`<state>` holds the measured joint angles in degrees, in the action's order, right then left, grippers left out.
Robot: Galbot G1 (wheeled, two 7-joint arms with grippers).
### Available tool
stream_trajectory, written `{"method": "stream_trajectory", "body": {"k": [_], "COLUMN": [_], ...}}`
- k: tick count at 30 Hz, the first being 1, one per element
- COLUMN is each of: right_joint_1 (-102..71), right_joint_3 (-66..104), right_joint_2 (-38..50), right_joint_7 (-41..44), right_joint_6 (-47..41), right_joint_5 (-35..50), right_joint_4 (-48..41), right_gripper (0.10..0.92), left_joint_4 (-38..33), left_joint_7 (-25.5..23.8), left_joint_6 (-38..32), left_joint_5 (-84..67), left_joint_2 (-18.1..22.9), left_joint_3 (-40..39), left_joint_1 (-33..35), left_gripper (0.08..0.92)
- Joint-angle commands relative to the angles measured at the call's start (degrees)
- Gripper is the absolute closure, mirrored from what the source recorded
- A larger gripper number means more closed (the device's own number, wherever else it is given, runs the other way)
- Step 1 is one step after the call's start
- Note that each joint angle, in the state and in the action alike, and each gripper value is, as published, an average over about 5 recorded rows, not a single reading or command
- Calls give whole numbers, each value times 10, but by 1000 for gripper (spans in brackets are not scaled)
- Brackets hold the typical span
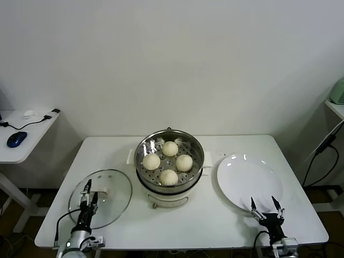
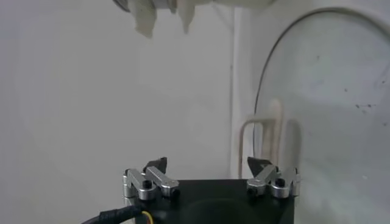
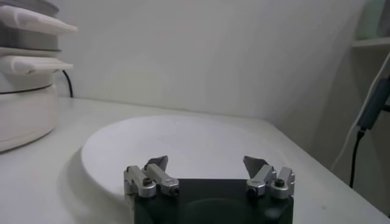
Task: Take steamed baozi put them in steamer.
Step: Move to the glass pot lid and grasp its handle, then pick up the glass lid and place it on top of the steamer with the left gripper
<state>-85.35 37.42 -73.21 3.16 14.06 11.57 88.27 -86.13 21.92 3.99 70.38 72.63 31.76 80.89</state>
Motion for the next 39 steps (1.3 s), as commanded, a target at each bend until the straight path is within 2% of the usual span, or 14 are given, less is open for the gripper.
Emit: {"method": "stream_trajectory", "body": {"k": [1, 17, 24, 26, 29, 34, 39], "right_joint_1": [-4, 5, 5, 4, 0, -4, -8], "right_joint_3": [1, -4, -3, -2, -1, 3, 2], "right_joint_2": [-7, -11, -12, -12, -10, -8, -5], "right_joint_7": [-2, -2, -2, -3, -4, -19, -30], "right_joint_6": [3, -1, -2, -1, -3, -24, -49], "right_joint_5": [-5, -7, -7, -7, -7, -22, -45], "right_joint_4": [-6, -7, -4, -1, 5, 19, 33], "right_gripper": [203, 203, 203, 203, 203, 203, 203], "left_joint_4": [27, 43, -24, -65, -146, -293, -402], "left_joint_7": [1, 22, 11, -5, -49, -160, -251], "left_joint_6": [32, 26, 28, 37, 73, 162, 242], "left_joint_5": [13, 5, -18, -30, -67, -130, -115], "left_joint_2": [12, 25, 20, 9, -21, -76, -102], "left_joint_3": [-6, -4, 8, 17, 32, 62, 47], "left_joint_1": [-23, -27, -11, 2, 34, 86, 69], "left_gripper": [199, 641, 826, 860, 869, 869, 869]}}
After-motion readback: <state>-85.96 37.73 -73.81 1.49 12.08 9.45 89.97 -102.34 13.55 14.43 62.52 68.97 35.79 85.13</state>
